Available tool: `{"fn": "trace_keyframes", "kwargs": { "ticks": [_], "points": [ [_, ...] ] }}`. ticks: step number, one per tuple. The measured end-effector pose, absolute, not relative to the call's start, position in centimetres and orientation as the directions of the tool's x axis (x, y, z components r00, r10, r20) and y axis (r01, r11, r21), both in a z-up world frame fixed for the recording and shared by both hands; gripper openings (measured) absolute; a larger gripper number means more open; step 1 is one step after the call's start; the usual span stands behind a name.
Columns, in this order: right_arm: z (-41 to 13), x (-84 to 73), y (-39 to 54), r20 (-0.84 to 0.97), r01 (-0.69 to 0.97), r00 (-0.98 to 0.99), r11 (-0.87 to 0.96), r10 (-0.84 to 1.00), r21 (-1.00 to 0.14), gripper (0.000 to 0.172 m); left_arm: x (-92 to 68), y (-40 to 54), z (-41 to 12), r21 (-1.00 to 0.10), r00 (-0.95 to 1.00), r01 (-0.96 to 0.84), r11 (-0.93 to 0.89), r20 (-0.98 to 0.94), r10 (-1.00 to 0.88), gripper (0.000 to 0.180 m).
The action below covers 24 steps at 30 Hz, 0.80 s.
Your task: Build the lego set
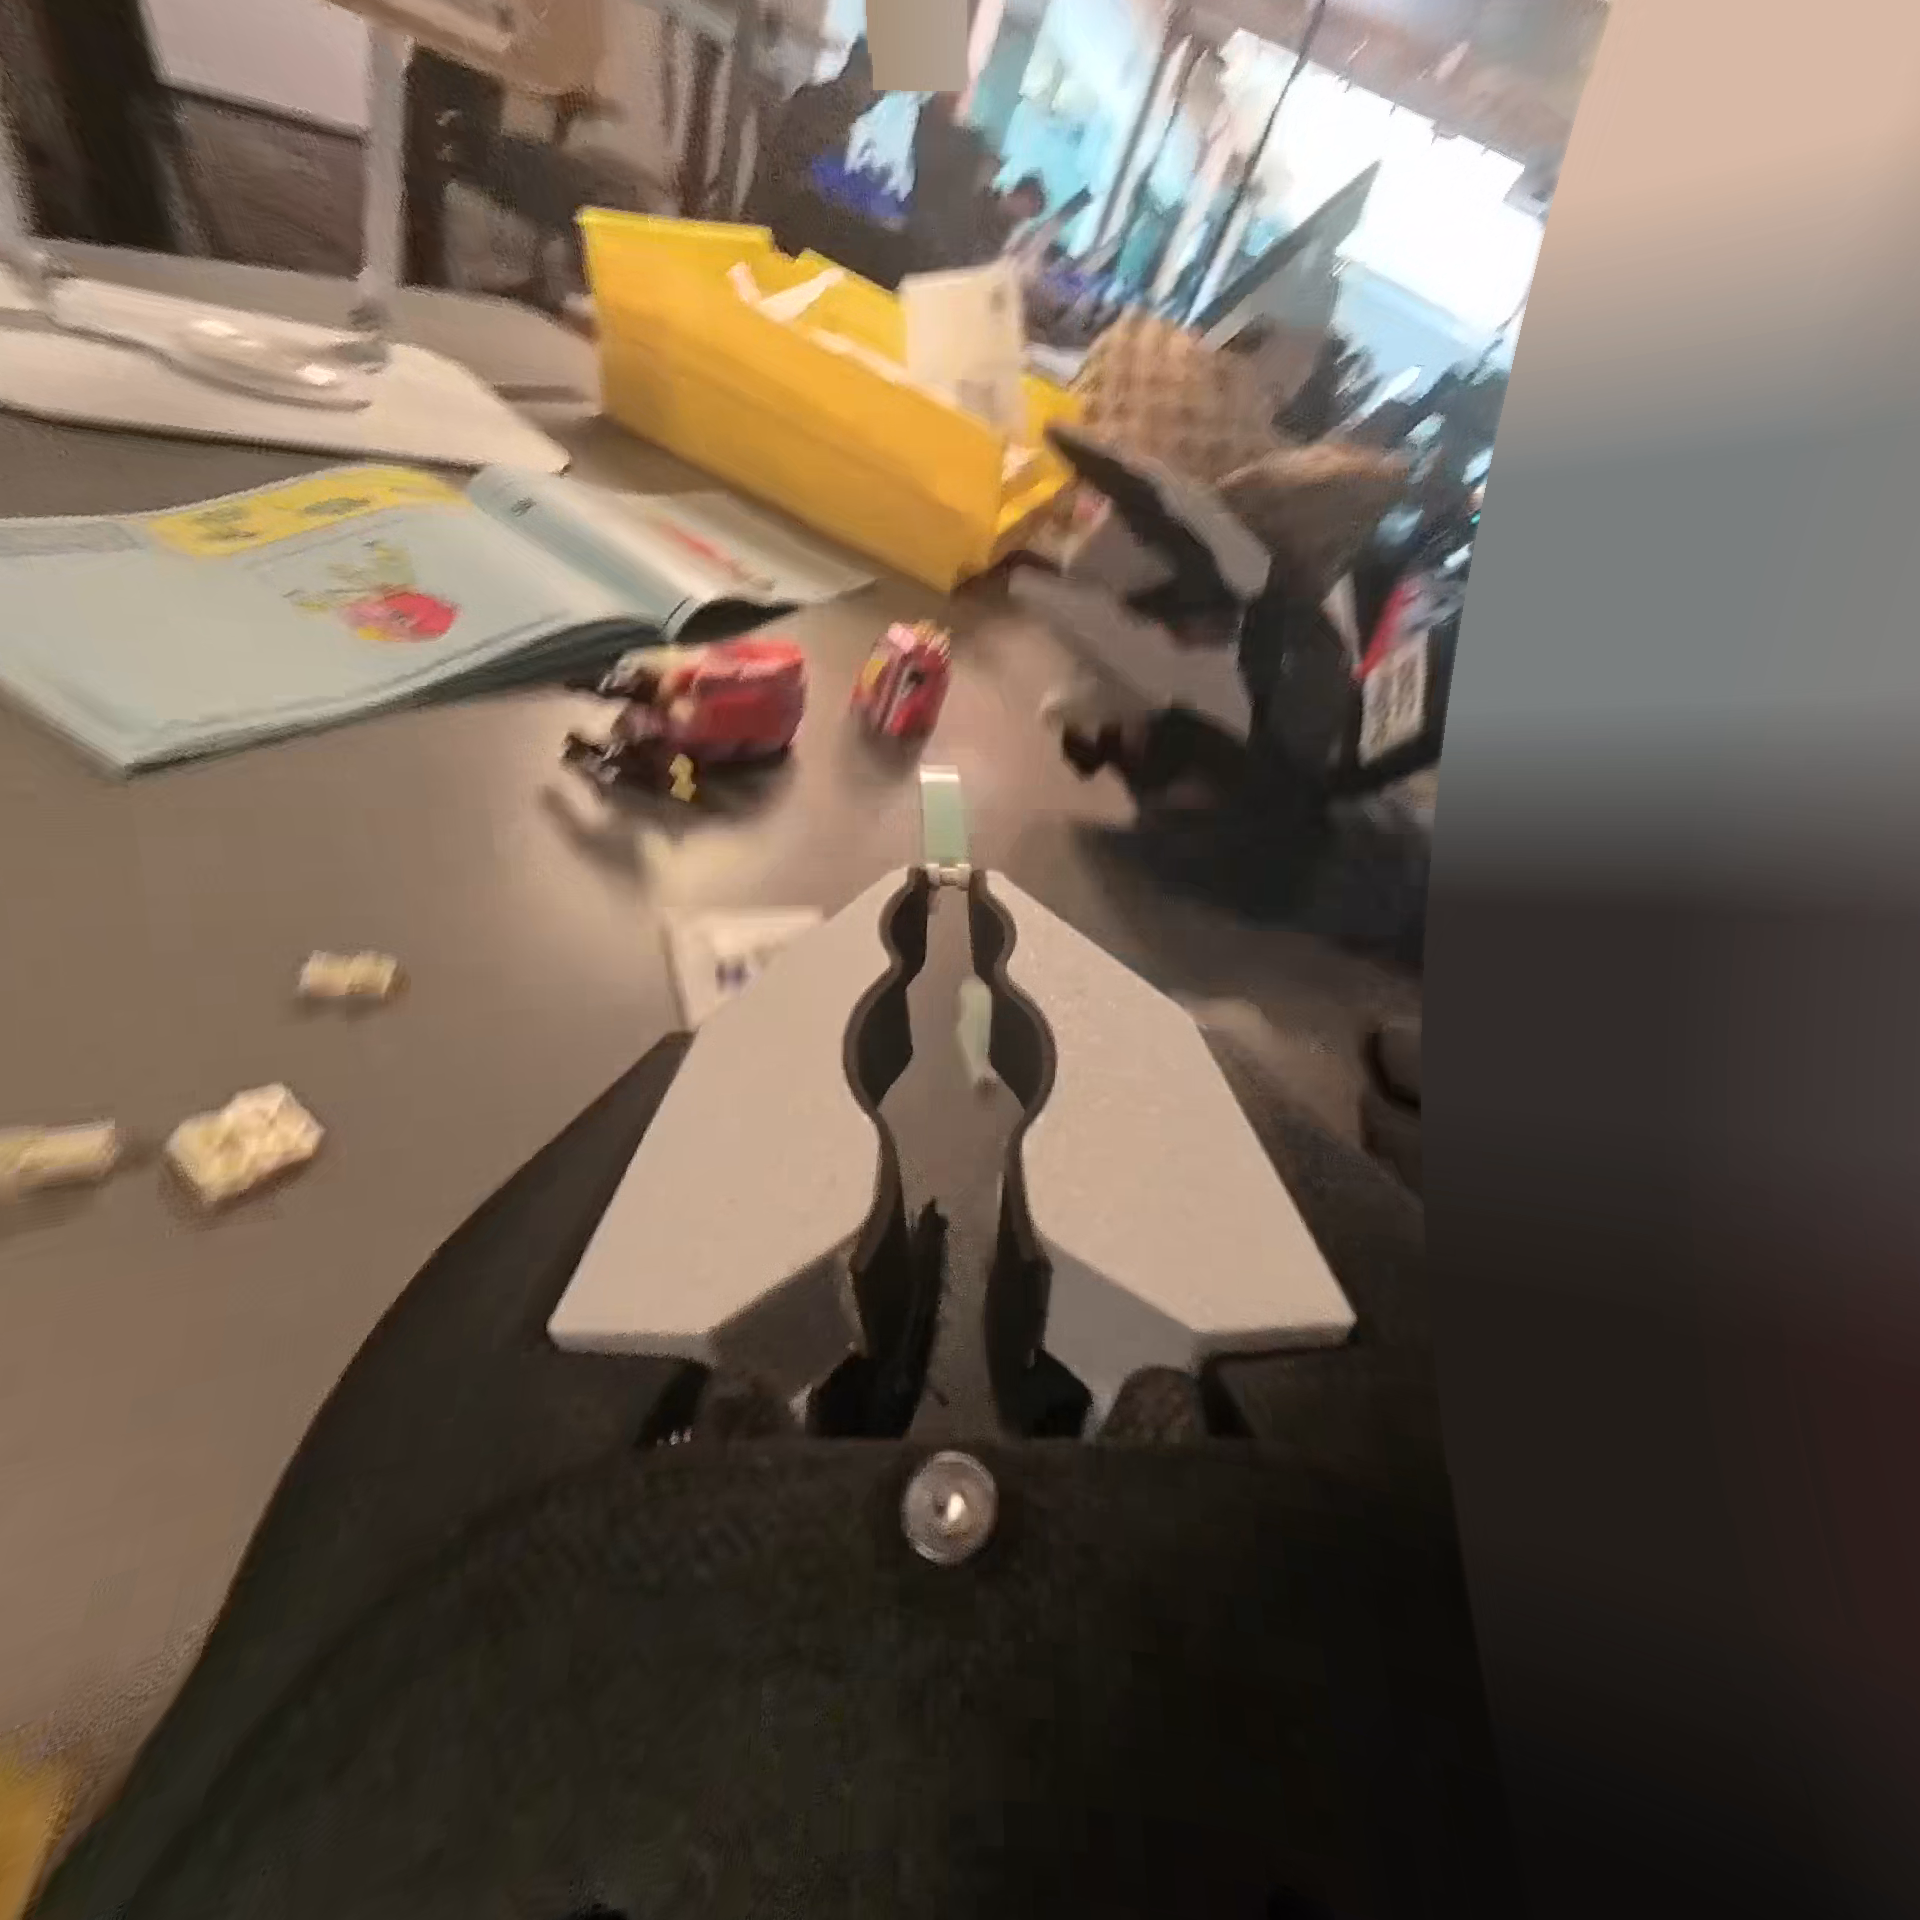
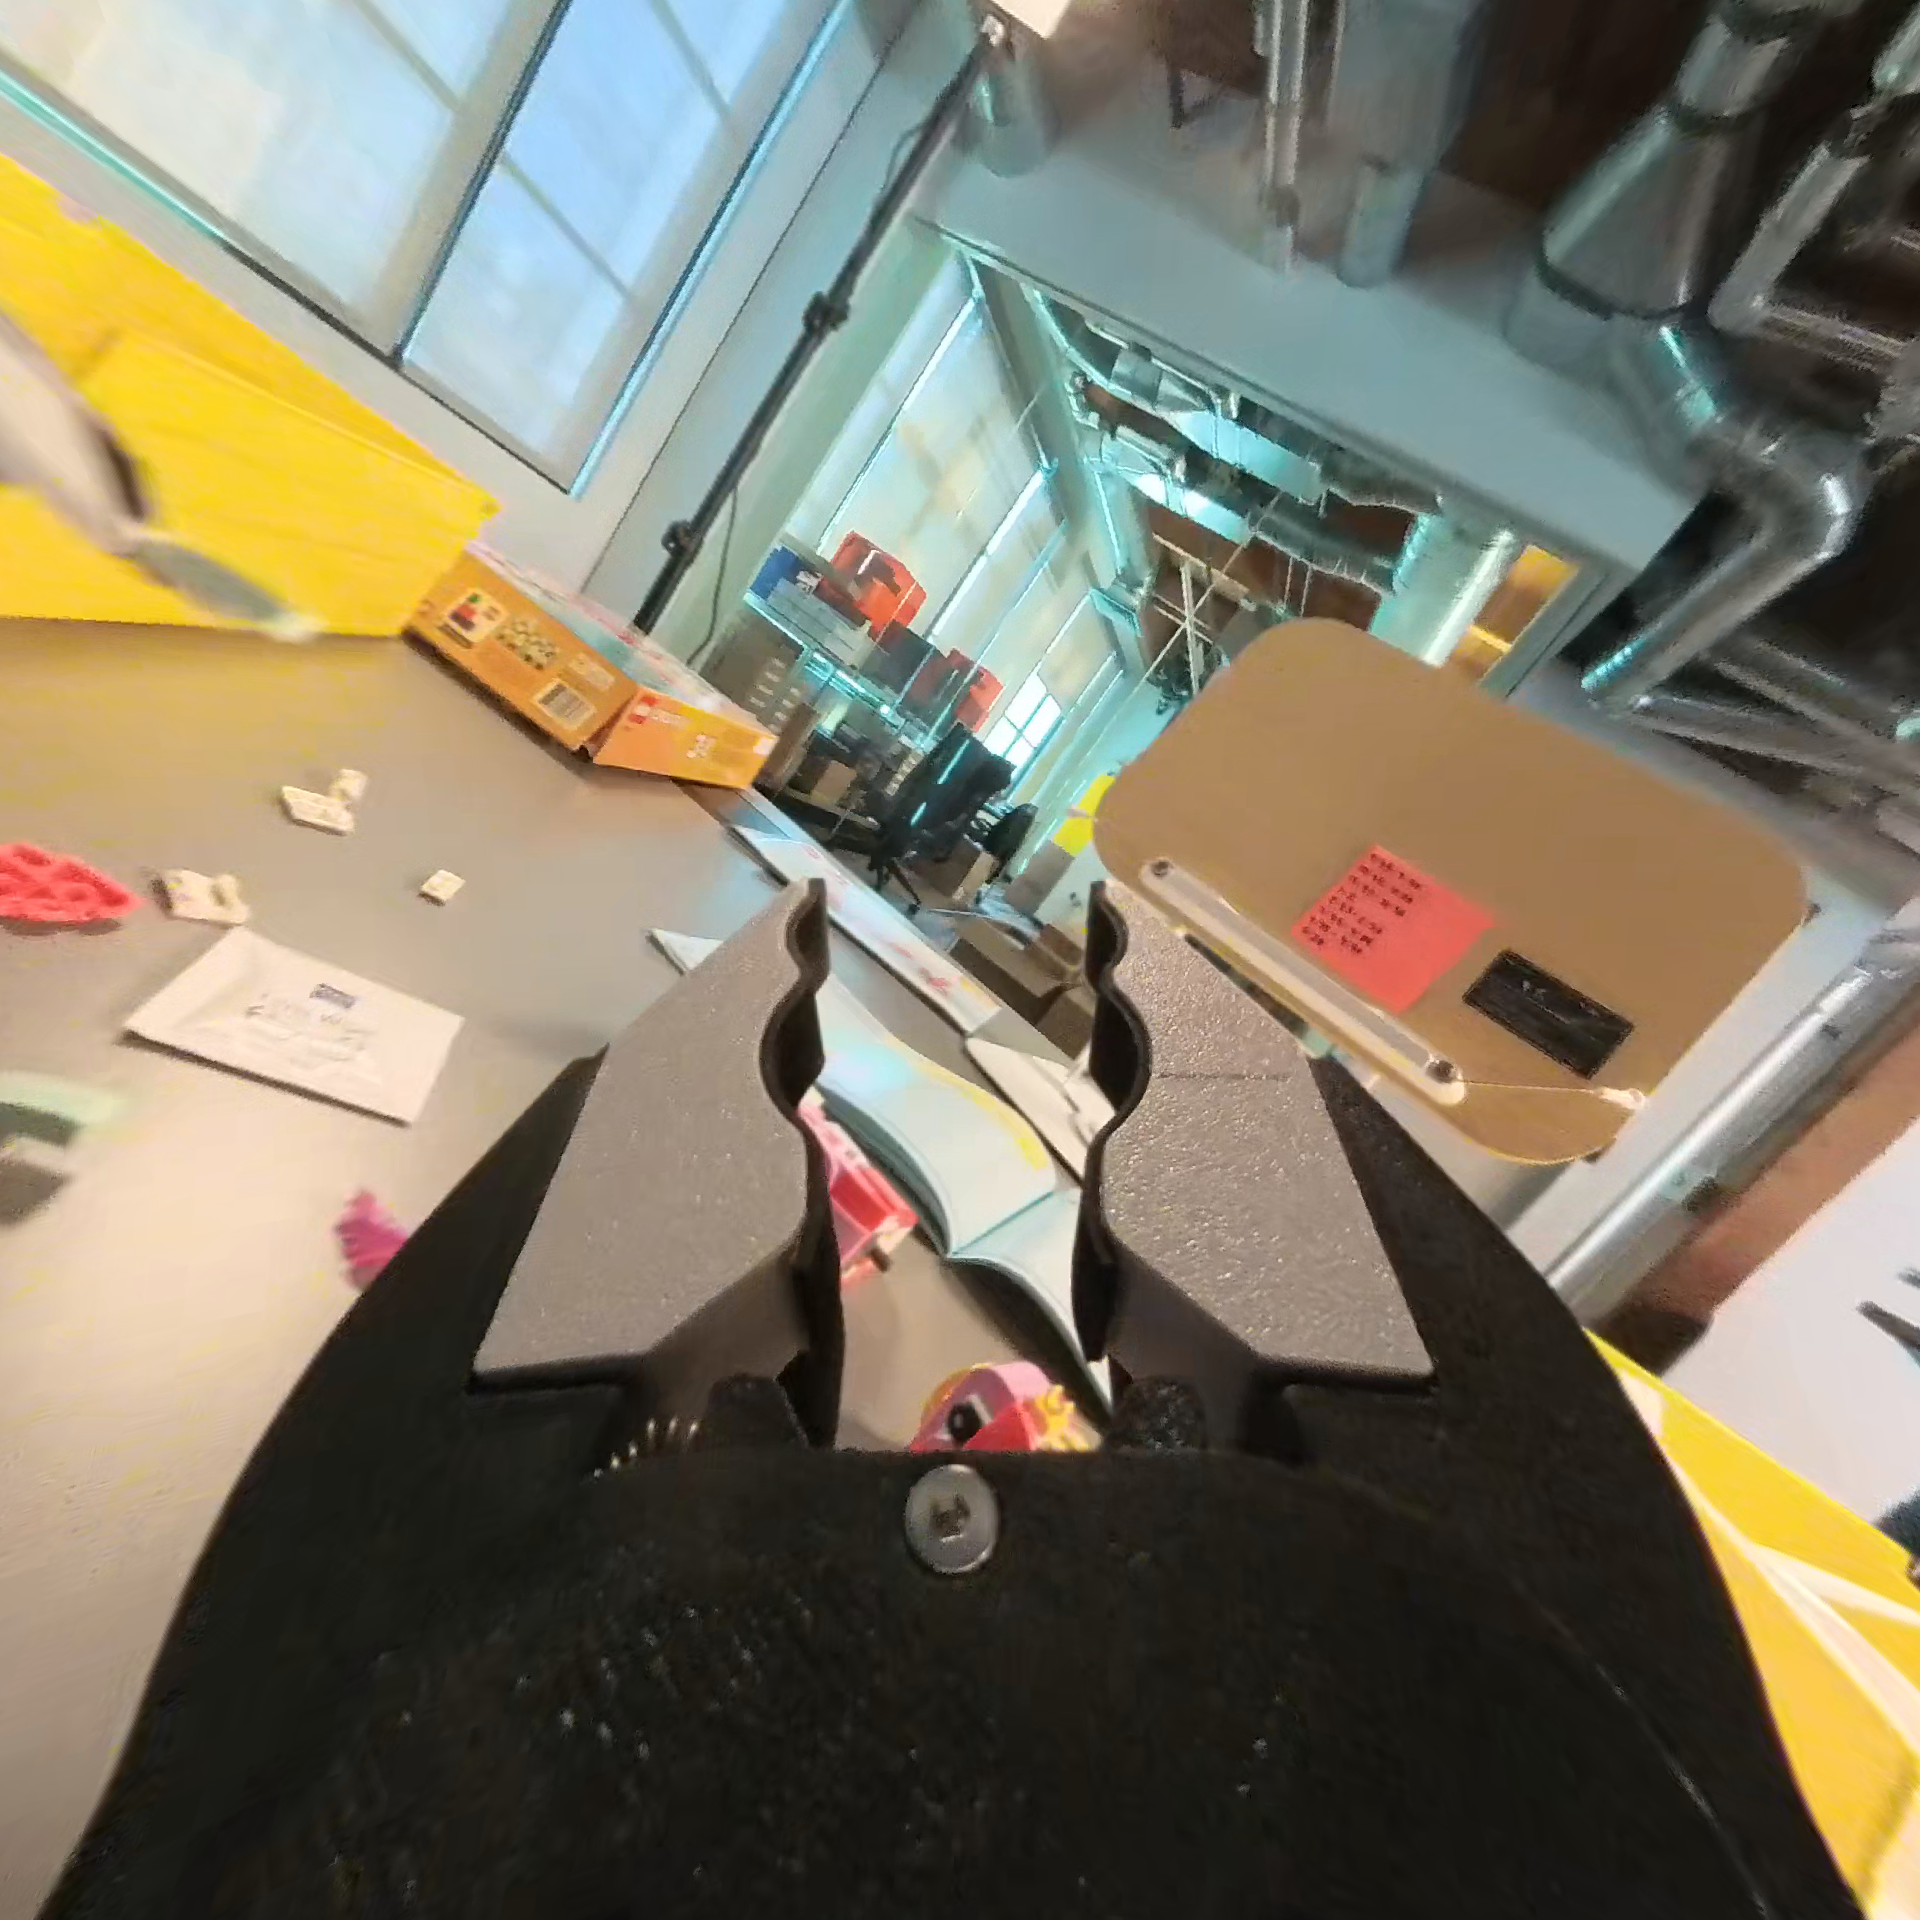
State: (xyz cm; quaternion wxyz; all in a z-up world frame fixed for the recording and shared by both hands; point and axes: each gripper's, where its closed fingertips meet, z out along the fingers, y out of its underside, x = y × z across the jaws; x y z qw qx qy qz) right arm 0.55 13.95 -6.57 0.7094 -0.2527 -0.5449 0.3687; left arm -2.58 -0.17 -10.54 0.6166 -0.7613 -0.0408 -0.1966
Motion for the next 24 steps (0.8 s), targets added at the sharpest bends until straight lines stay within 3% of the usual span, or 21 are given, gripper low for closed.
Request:
{"fn": "trace_keyframes", "kwargs": {
  "ticks": [4, 7, 14, 24],
  "points": [
    [-6.8, -1.6, 16.6, 0.598, -0.196, 0.183, 0.625, 0.780, -0.756, 0.046, -3.3, -5.1, -14.8, -0.889, 0.974, 0.205, -0.410, 0.226, -0.003, 0.007],
    [-7.0, -2.9, 19.2, 0.569, -0.146, 0.231, 0.606, 0.789, -0.782, 0.042, -2.6, -7.8, -17.0, -0.843, 0.990, 0.129, -0.522, 0.137, 0.023, 0.007],
    [-6.4, -3.1, 24.7, 0.485, -0.082, 0.399, 0.557, 0.778, -0.826, 0.034, -1.1, -7.7, -19.1, -0.759, 0.994, 0.035, -0.651, 0.092, -0.055, 0.007],
    [-6.7, -3.0, 25.7, 0.506, -0.018, 0.444, 0.572, 0.739, -0.820, 0.033, -0.5, -7.0, -19.4, -0.732, 0.987, -0.064, -0.679, 0.053, -0.150, 0.008]
  ]
}}
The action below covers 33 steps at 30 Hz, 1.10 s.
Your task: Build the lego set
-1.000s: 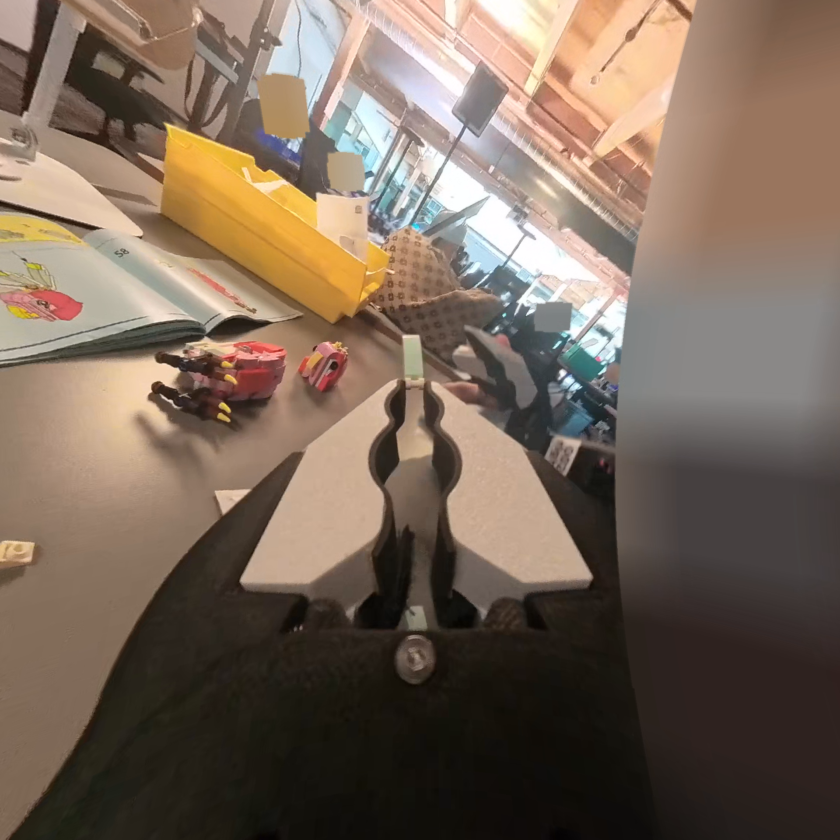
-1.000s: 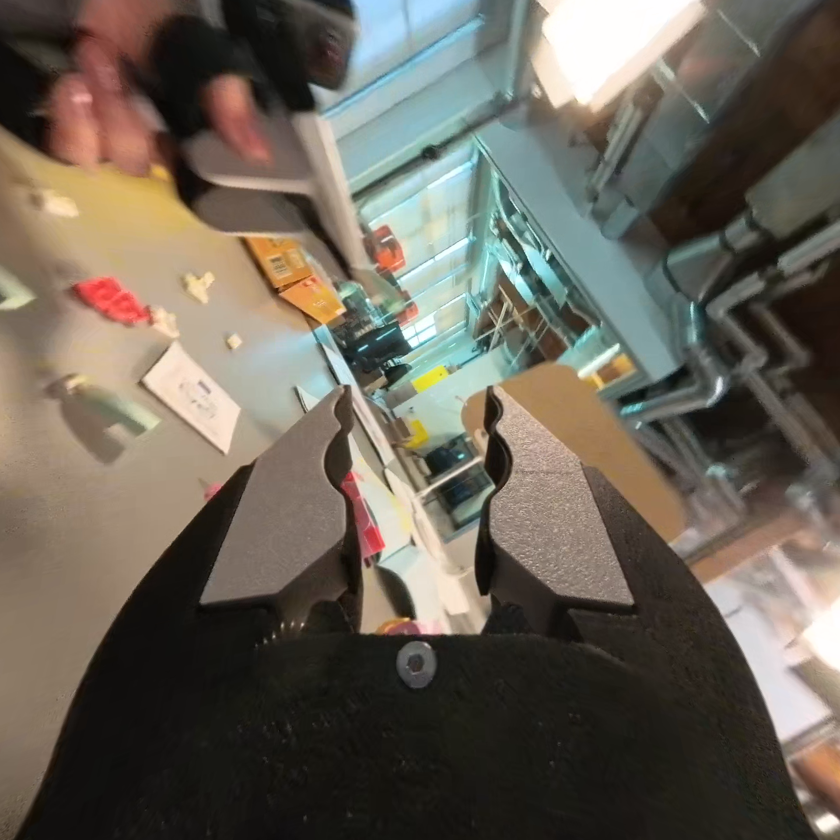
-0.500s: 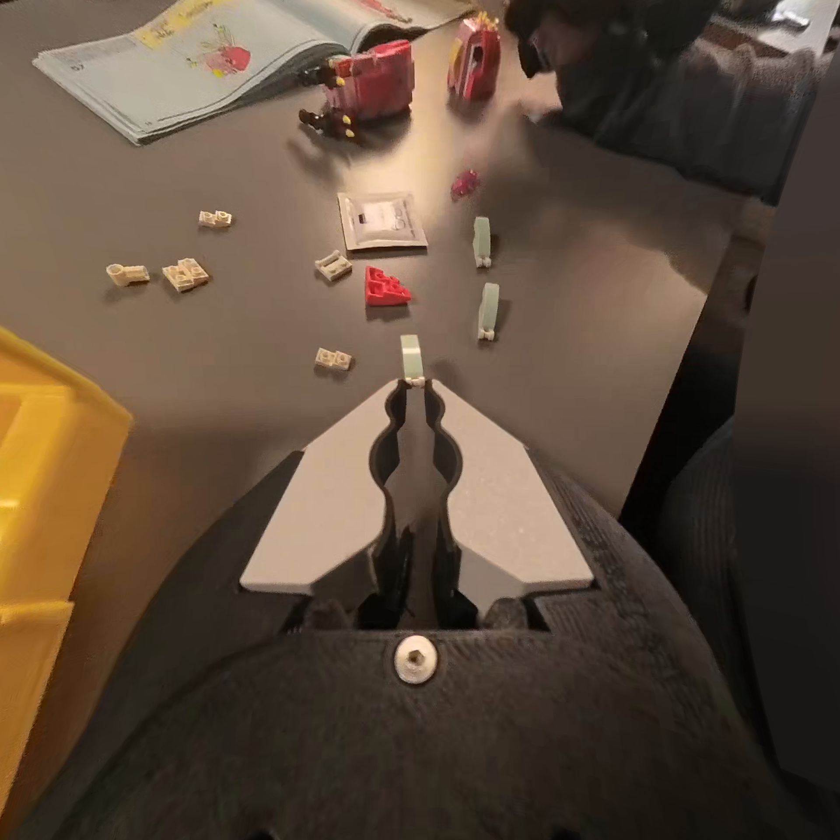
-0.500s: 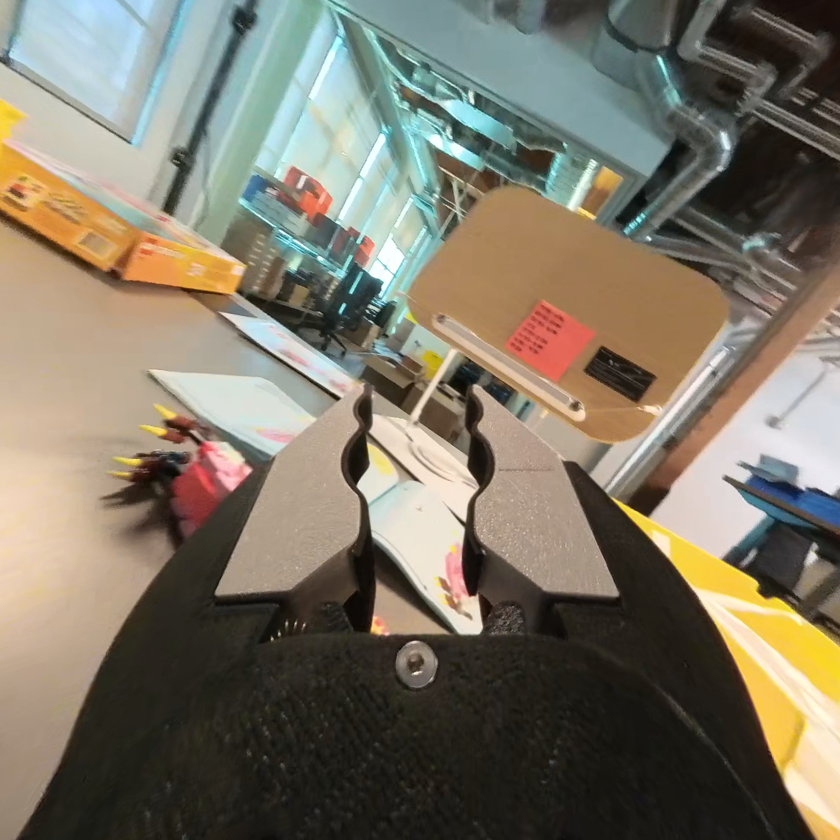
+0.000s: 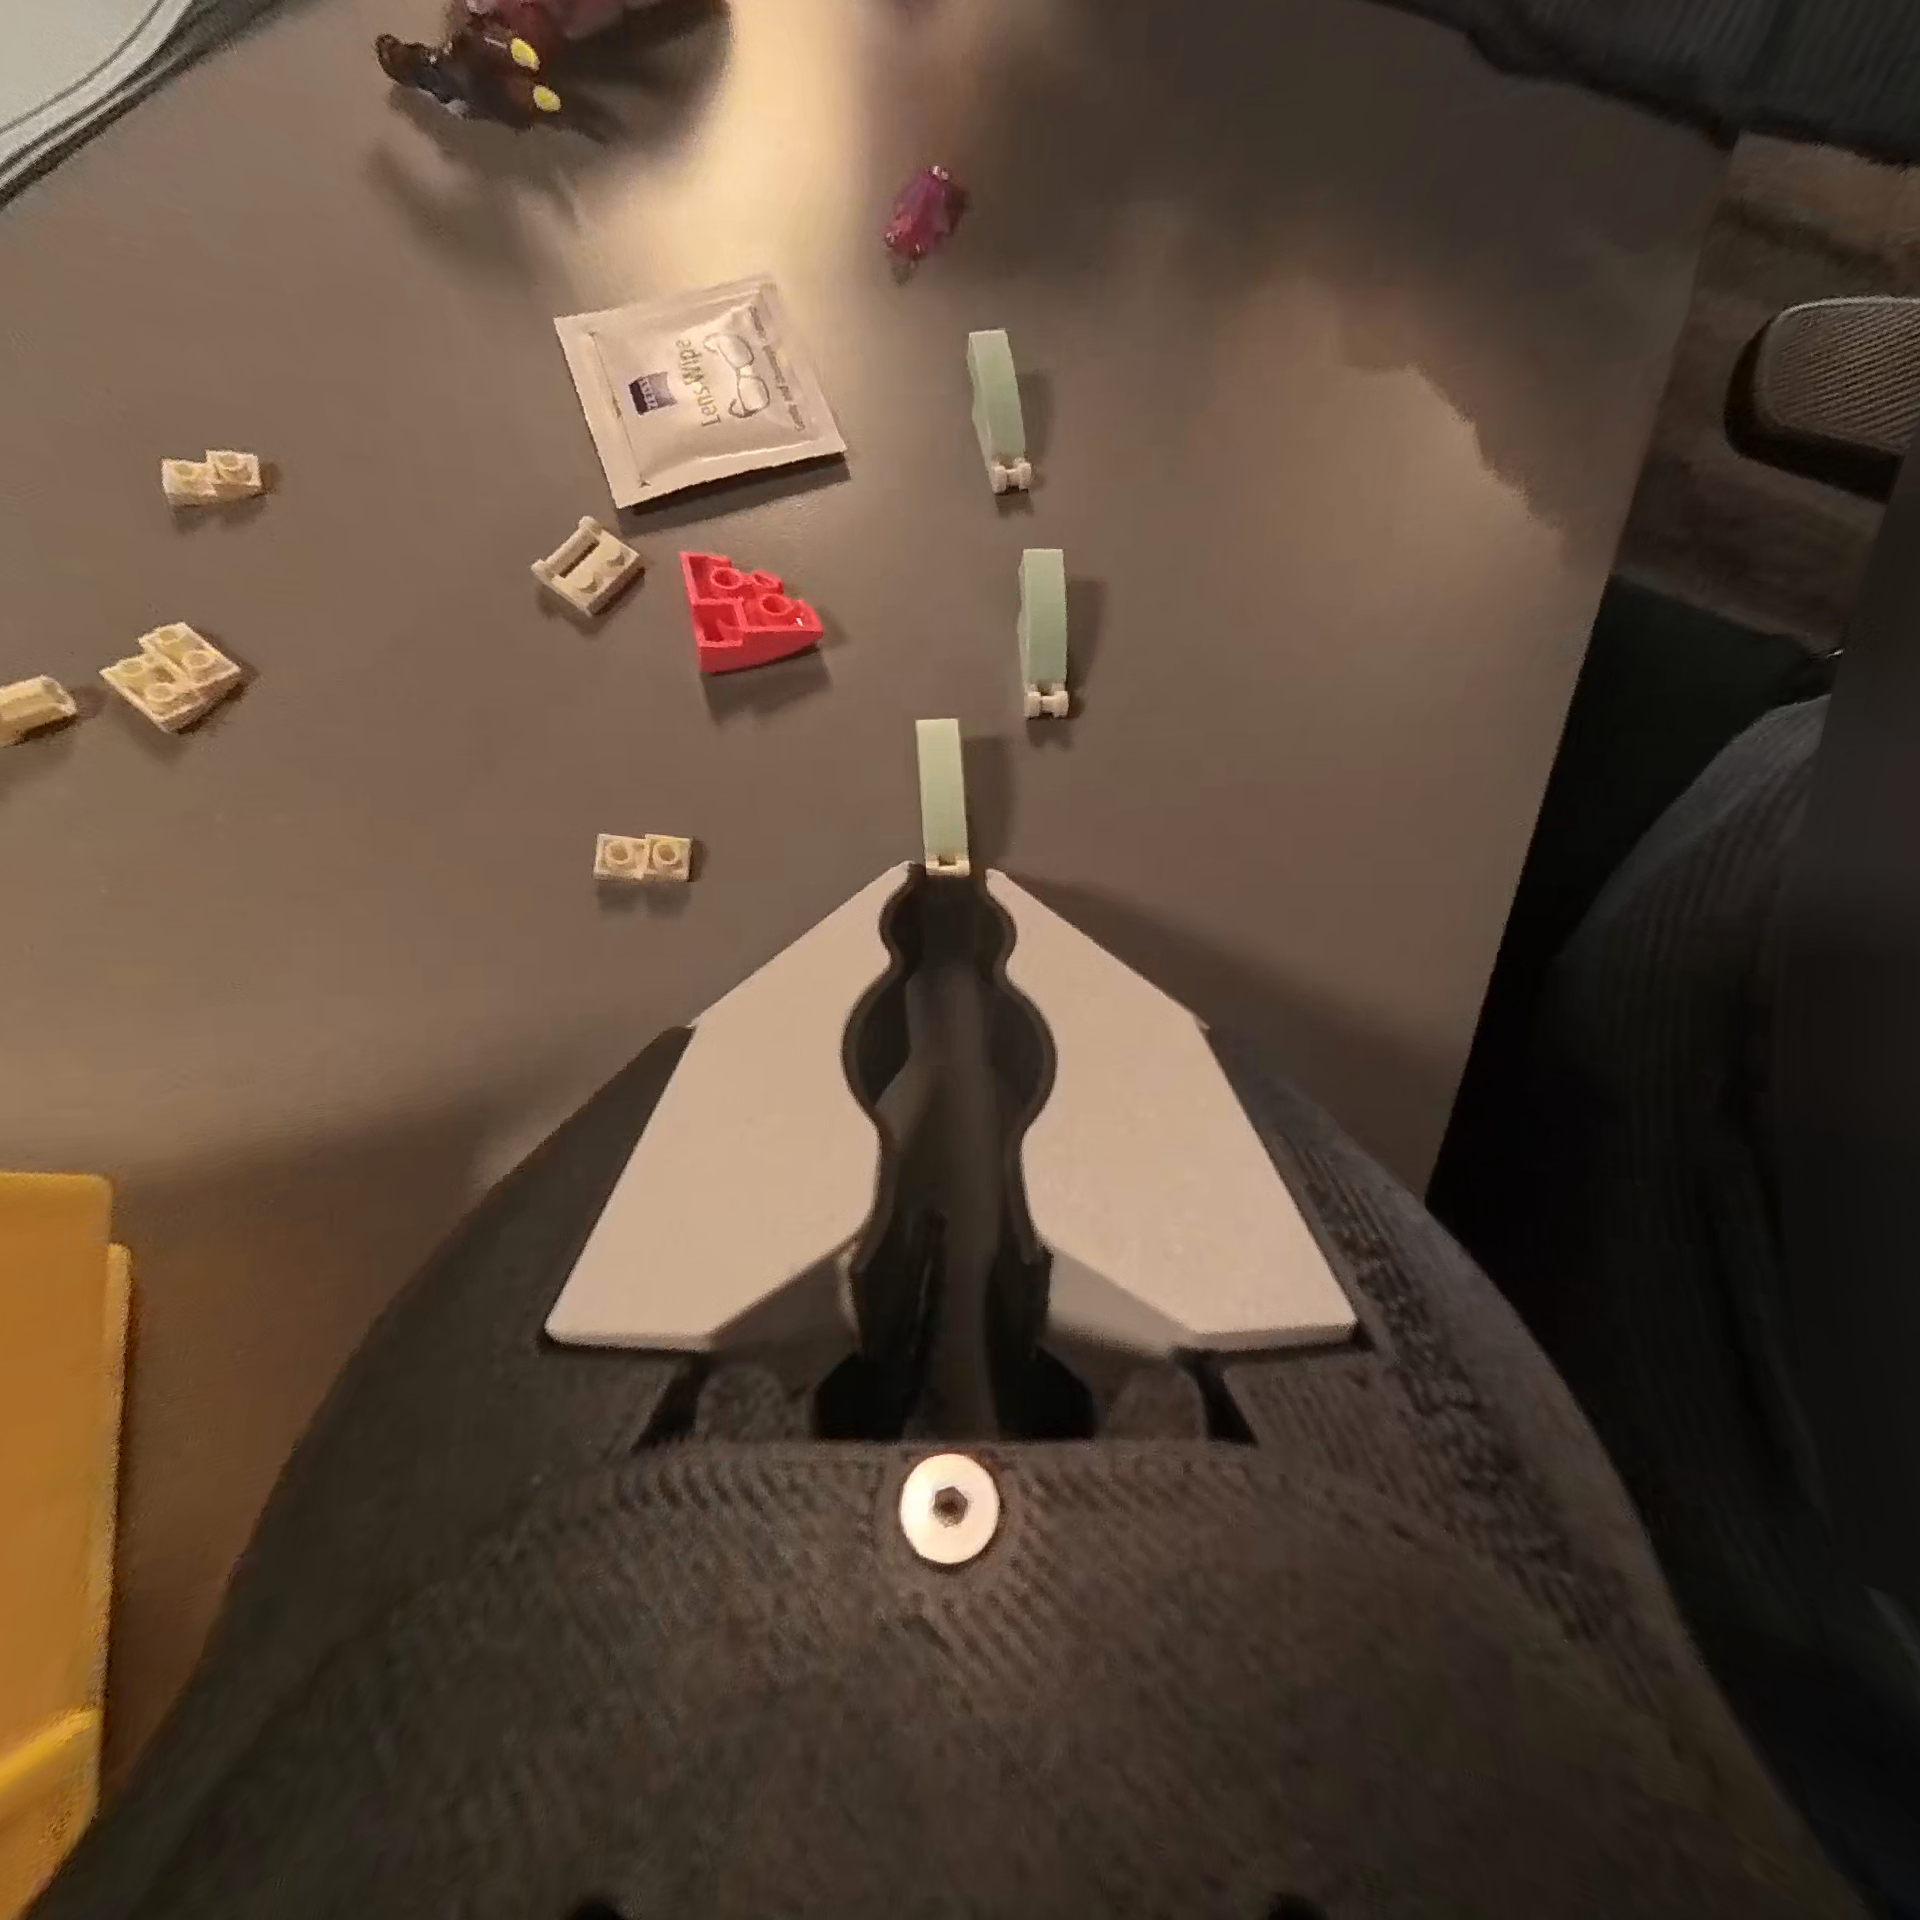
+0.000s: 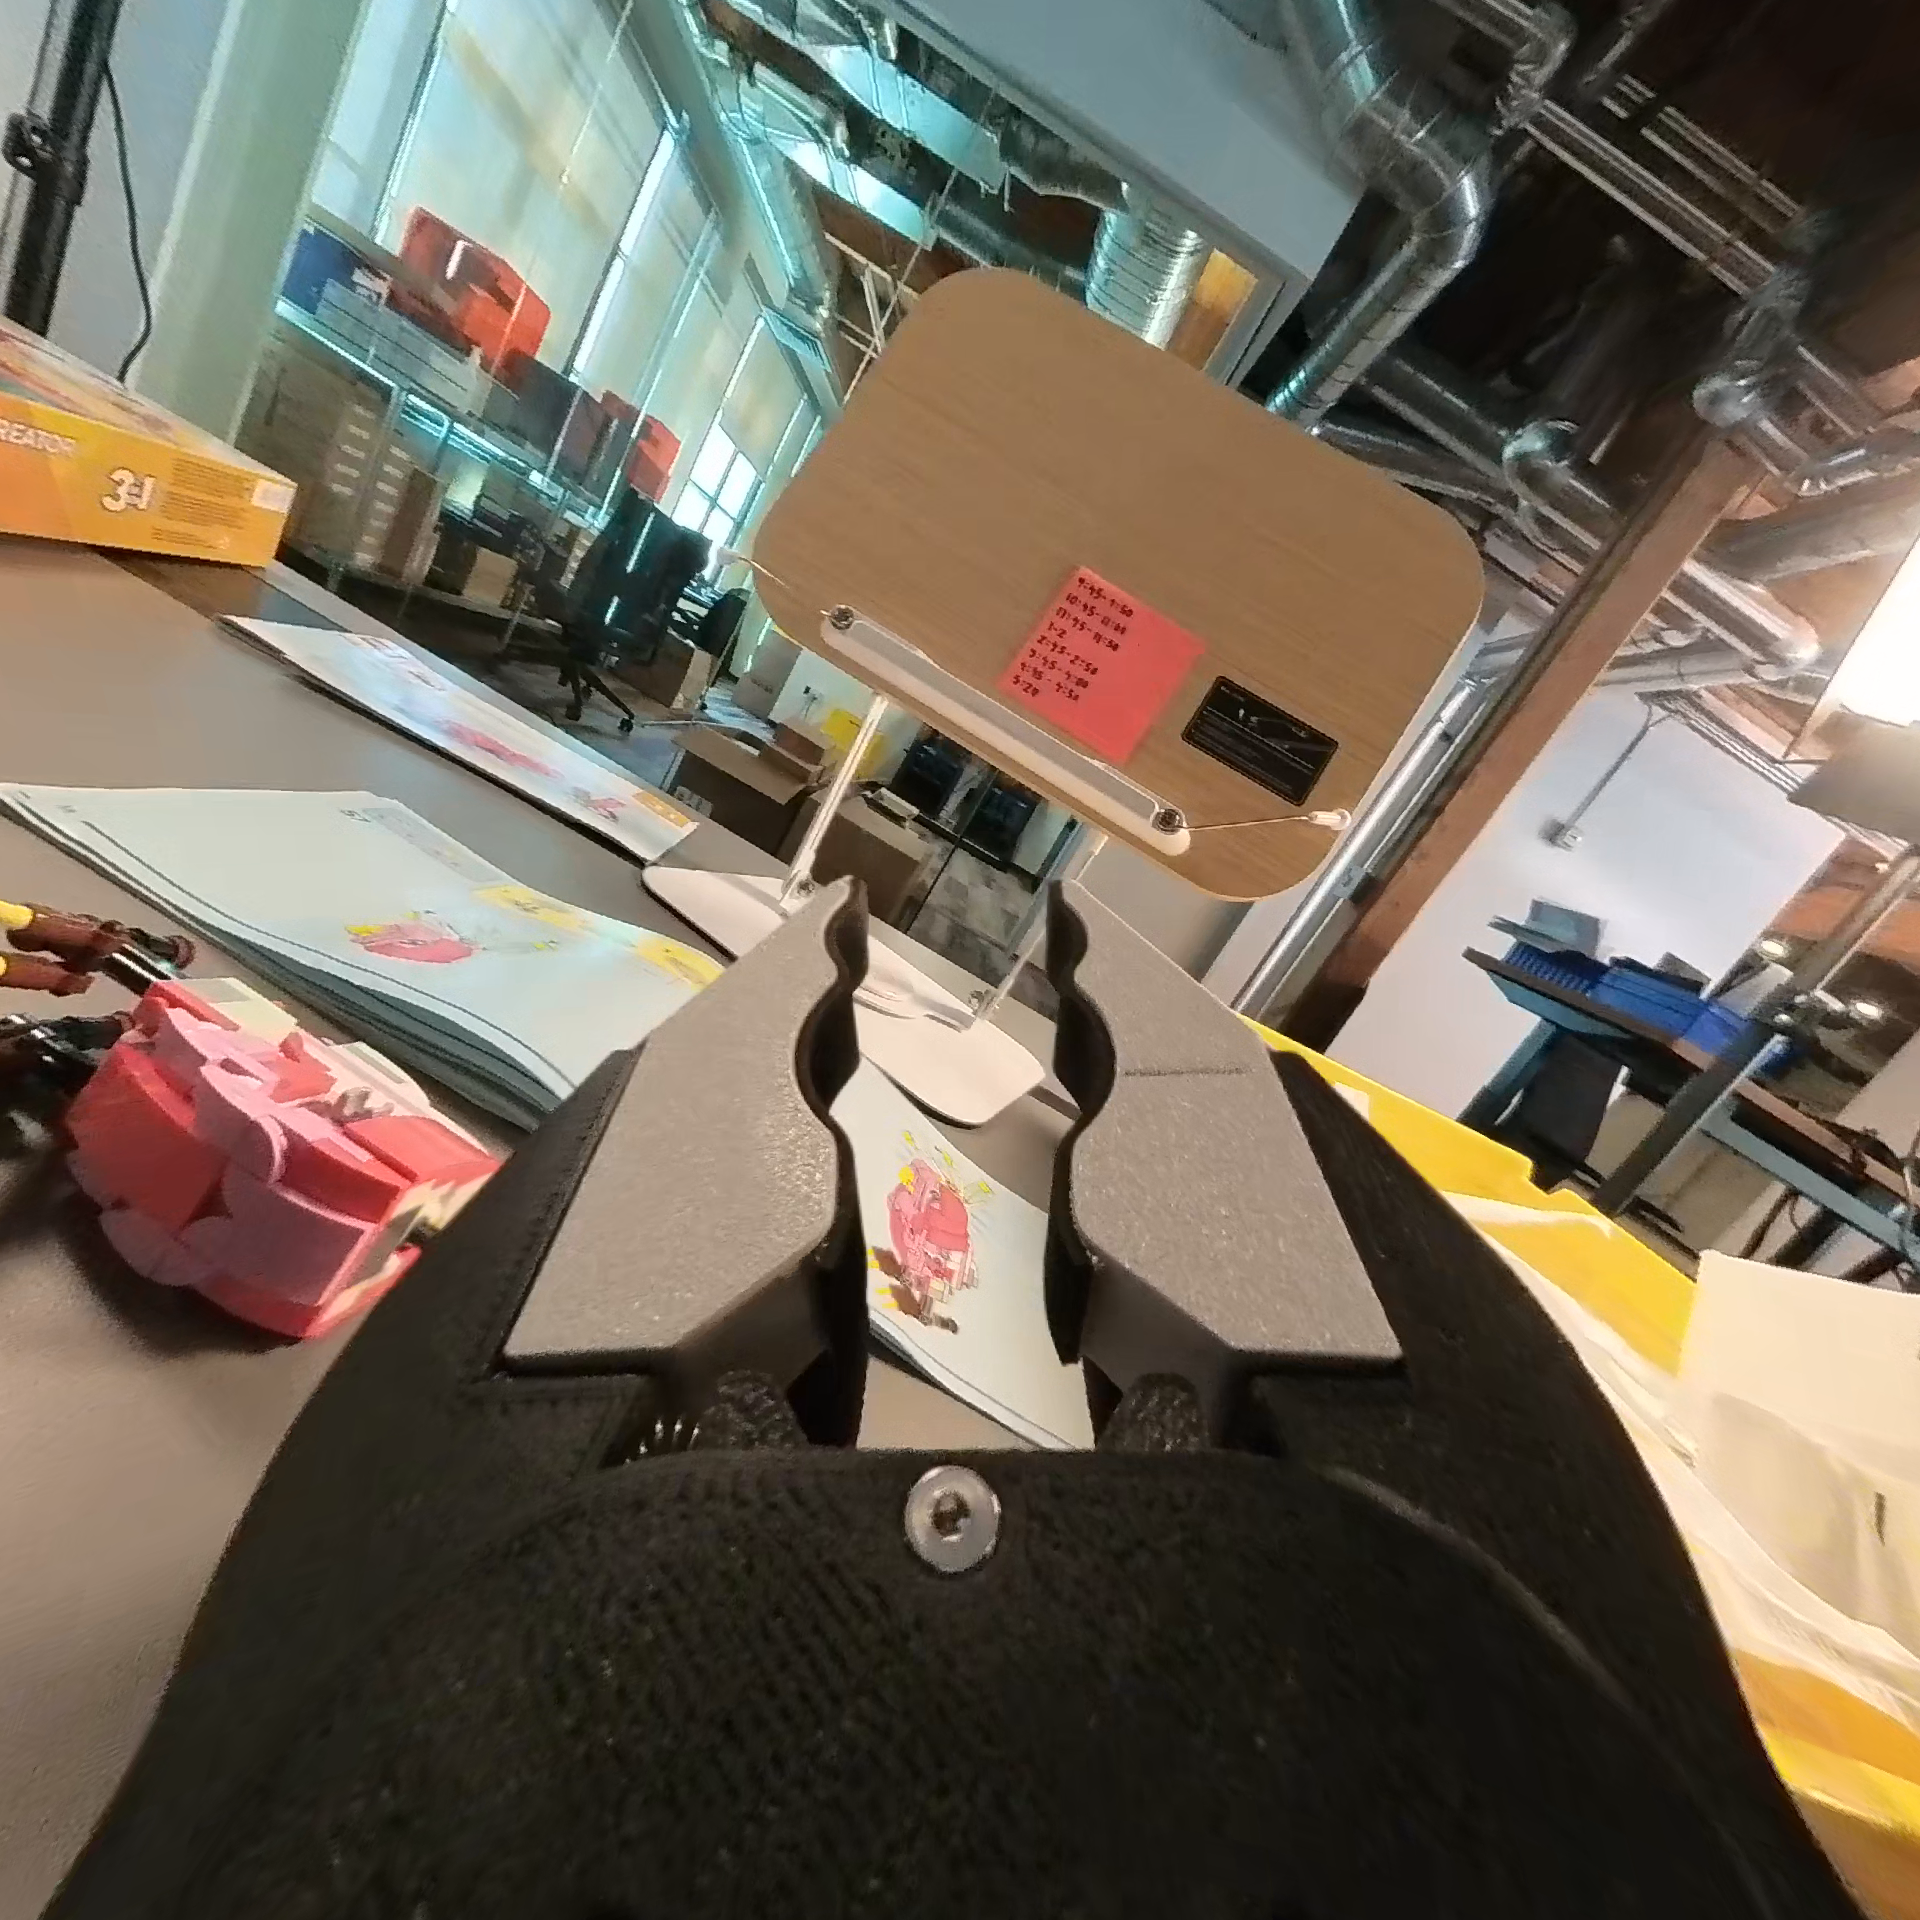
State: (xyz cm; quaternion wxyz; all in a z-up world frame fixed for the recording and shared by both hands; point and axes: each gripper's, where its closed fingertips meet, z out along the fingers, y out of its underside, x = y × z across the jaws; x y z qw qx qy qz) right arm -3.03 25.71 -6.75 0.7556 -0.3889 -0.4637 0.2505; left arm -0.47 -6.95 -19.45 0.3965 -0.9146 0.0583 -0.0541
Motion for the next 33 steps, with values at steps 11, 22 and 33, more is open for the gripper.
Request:
{"fn": "trace_keyframes", "kwargs": {
  "ticks": [11, 22, 33],
  "points": [
    [-6.7, -2.4, 27.6, 0.471, 0.012, 0.511, 0.542, 0.719, -0.840, 0.027, -1.1, -7.5, -18.3, -0.782, 0.995, -0.094, -0.616, -0.050, -0.088, 0.040],
    [-6.8, -2.7, 27.1, 0.508, 0.025, 0.493, 0.572, 0.706, -0.820, 0.013, -8.3, -7.4, -5.2, -0.960, 0.901, -0.264, 0.095, -0.210, 0.380, 0.038],
    [-6.5, -2.8, 27.1, 0.479, -0.020, 0.475, 0.554, 0.738, -0.832, 0.005, -9.7, -6.3, -7.1, -0.974, 0.902, -0.221, 0.055, -0.182, 0.392, 0.039]
  ]
}}
